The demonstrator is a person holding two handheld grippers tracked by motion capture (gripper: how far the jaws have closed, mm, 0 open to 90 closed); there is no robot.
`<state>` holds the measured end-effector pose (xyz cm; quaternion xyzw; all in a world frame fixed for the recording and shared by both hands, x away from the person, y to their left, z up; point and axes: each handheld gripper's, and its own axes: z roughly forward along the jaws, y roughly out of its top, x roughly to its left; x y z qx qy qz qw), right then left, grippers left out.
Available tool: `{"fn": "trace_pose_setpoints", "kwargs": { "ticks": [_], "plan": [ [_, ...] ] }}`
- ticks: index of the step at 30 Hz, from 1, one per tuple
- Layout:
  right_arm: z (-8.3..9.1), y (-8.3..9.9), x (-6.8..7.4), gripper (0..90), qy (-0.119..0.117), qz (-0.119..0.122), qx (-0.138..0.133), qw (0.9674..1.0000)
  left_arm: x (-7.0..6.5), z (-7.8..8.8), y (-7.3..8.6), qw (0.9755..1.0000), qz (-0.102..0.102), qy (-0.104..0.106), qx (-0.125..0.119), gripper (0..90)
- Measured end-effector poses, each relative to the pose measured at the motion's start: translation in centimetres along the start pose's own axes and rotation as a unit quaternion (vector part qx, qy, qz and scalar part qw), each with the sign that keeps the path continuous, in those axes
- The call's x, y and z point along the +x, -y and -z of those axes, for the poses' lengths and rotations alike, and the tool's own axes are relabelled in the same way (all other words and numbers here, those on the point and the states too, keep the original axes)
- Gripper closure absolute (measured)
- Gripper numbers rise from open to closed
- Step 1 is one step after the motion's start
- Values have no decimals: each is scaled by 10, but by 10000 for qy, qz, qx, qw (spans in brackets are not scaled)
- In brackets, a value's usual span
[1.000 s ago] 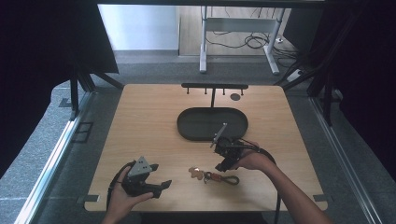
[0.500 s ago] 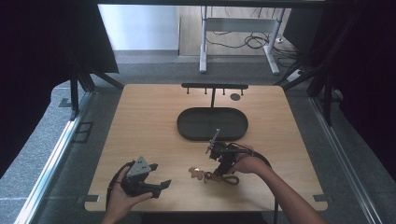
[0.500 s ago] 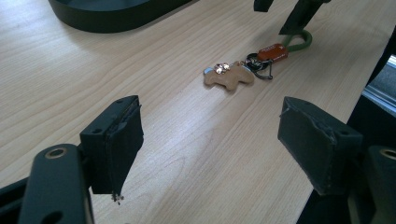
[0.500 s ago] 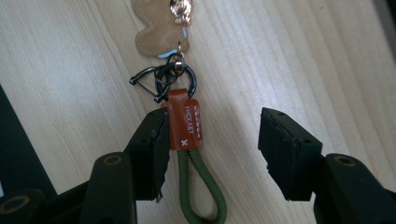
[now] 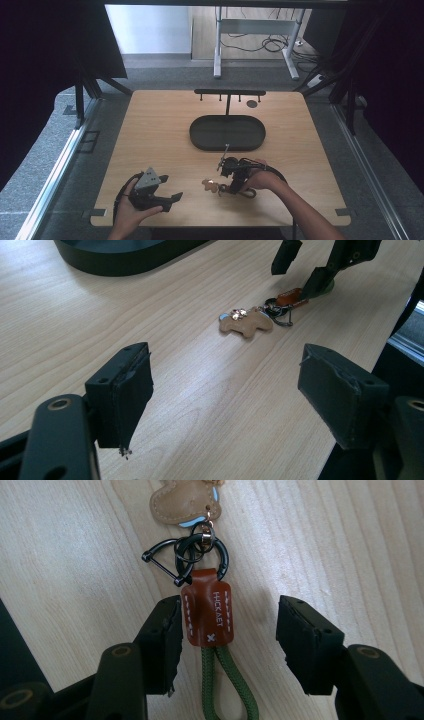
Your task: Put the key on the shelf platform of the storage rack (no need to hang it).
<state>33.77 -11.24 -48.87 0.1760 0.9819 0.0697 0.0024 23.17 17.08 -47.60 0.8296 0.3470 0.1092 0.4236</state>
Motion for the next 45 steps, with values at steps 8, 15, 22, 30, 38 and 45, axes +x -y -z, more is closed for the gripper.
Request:
{"fn": "trace_pose_setpoints", "kwargs": {
  "ticks": [8, 15, 22, 30, 38, 45],
  "plan": [
    [-10, -2, 3, 457, 50, 121, 195, 9997, 1, 1, 0, 10000, 11, 2, -17, 221],
    [-13, -4, 5, 477, 71, 156, 218, 9996, 1, 0, 0, 10000, 15, -10, -1, 222],
    [-14, -3, 6, 505, 91, 180, 193, 9996, 1, 1, 0, 10000, 19, -15, -3, 222],
    [-13, -3, 6, 649, 73, 89, 149, 9998, 0, 0, 0, 10000, 5, -7, 6, 222],
    [-12, -2, 3, 663, -24, 84, 122, 9999, 1, 0, 1, 10000, 13, -18, 1, 223],
    [0, -1, -1, 665, -155, -7, -113, 9998, 3, 2, 1, 10000, 37, -49, -35, 223]
  ]
}}
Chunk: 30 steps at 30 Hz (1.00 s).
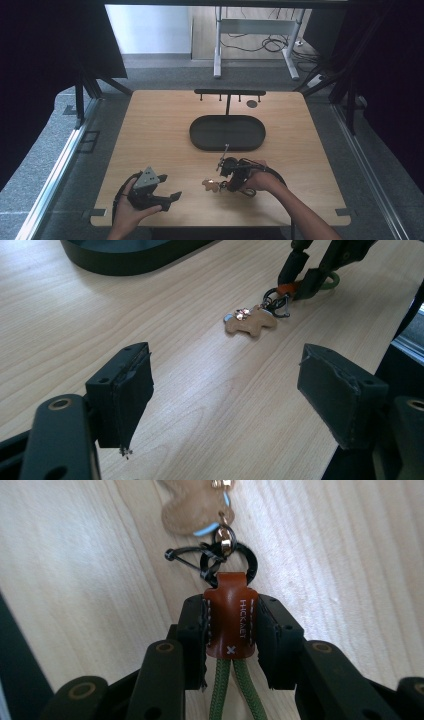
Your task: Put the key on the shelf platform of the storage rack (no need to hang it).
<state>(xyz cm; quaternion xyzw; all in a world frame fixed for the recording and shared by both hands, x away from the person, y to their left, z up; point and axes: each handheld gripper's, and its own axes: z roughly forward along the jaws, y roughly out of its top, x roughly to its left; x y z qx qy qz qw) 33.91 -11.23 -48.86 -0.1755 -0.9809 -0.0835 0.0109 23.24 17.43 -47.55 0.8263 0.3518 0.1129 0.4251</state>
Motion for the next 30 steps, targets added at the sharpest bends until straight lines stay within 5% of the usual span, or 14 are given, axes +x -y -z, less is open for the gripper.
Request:
{"fn": "trace_pose_setpoints", "kwargs": {
  "ticks": [13, 30],
  "plan": [
    [32, 2, 0, 666, -102, -25, -457, 9989, 0, 1, 0, 10000, -5, -8, -4, 223],
    [60, -3, -2, 666, 24, 43, -622, 9981, 0, 3, -1, 10000, -1, -5, -23, 223]
  ]
}}
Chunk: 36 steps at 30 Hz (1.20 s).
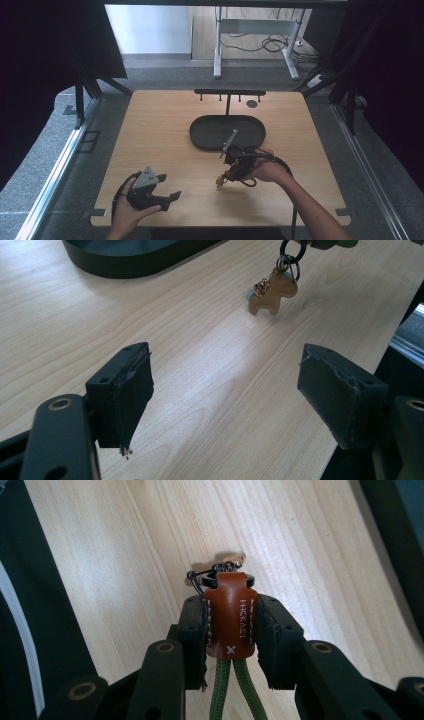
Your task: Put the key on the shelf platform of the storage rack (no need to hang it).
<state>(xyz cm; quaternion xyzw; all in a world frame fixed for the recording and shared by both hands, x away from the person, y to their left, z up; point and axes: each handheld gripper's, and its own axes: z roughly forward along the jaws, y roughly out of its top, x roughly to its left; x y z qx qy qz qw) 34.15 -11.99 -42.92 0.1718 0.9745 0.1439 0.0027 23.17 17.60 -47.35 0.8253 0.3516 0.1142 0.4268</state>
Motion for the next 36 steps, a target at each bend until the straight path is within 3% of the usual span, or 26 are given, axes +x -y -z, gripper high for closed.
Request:
{"fn": "trace_pose_setpoints", "kwargs": {
  "ticks": [36],
  "plan": [
    [33, -18, -29, 667, 258, -98, -102, 9996, 0, 2, 0, 10000, -1, 1, -29, 223]
  ]
}}
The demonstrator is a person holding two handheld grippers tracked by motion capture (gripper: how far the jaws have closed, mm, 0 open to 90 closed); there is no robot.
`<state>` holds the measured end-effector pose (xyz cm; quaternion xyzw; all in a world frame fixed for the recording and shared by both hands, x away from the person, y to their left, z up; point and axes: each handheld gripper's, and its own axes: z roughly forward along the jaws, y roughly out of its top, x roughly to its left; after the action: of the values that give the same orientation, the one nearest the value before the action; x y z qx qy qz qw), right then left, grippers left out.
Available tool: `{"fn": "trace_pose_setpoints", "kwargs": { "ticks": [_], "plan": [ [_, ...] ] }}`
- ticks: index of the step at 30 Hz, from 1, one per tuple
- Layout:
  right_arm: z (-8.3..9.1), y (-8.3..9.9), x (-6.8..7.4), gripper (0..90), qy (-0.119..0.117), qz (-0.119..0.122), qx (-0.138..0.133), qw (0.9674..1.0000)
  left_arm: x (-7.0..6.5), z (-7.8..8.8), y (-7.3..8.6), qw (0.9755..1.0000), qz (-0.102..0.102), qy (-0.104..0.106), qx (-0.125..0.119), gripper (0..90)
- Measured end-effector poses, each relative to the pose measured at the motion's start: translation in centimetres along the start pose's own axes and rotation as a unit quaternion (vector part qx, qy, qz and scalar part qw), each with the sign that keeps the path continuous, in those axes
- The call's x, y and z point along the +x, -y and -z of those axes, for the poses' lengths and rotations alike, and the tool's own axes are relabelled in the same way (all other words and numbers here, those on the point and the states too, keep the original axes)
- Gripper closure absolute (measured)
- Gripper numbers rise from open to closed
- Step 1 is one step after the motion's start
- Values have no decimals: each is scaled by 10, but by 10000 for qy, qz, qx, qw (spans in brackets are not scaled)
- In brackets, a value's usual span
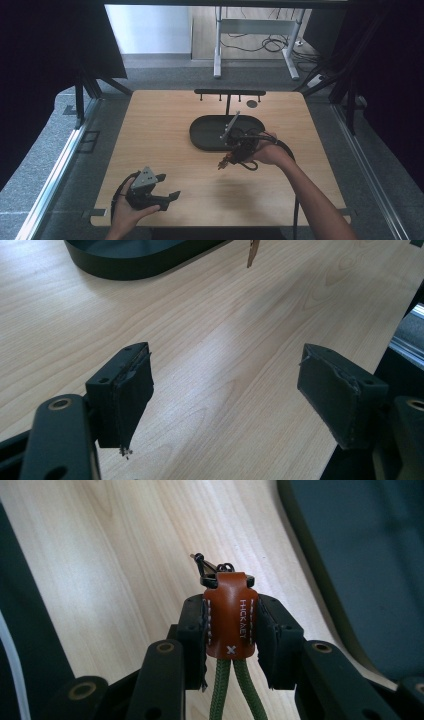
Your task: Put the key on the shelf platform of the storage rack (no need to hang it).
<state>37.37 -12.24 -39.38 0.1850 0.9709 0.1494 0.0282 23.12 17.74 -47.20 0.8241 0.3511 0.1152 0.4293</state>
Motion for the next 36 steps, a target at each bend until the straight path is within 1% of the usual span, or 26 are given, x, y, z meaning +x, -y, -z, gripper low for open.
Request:
{"fn": "trace_pose_setpoints", "kwargs": {
  "ticks": [4, 16, 21, 24, 25, 29, 34, 35, 36],
  "plan": [
    [2, -4, -8, 667, 60, -43, -2, 10000, 1, 1, 0, 10000, -8, -1, -5, 223],
    [7, -14, -22, 667, 118, -125, 16, 9999, 1, 1, 0, 10000, -13, 23, -15, 223],
    [8, -19, -29, 667, 155, -160, -47, 9997, 1, 1, 0, 10000, -13, 27, -15, 223],
    [7, -20, -34, 667, 55, -171, -81, 9998, 1, 2, 0, 10000, -16, 23, -18, 223],
    [6, -21, -36, 667, 83, -156, -46, 9998, 1, 2, 0, 10000, -13, 22, -19, 223],
    [3, -23, -42, 667, 66, -167, 3, 9998, 1, 1, 0, 10000, 19, 24, -25, 223],
    [0, -27, -50, 666, 91, -189, 12, 9998, 2, 1, 0, 10000, 8, 20, -20, 223],
    [0, -28, -50, 666, 86, -244, 17, 9997, 2, 2, 0, 10000, 8, 20, -23, 223],
    [-1, -29, -52, 667, 77, -218, -3, 9997, 2, 2, 0, 10000, 7, 18, -24, 223]
  ]
}}
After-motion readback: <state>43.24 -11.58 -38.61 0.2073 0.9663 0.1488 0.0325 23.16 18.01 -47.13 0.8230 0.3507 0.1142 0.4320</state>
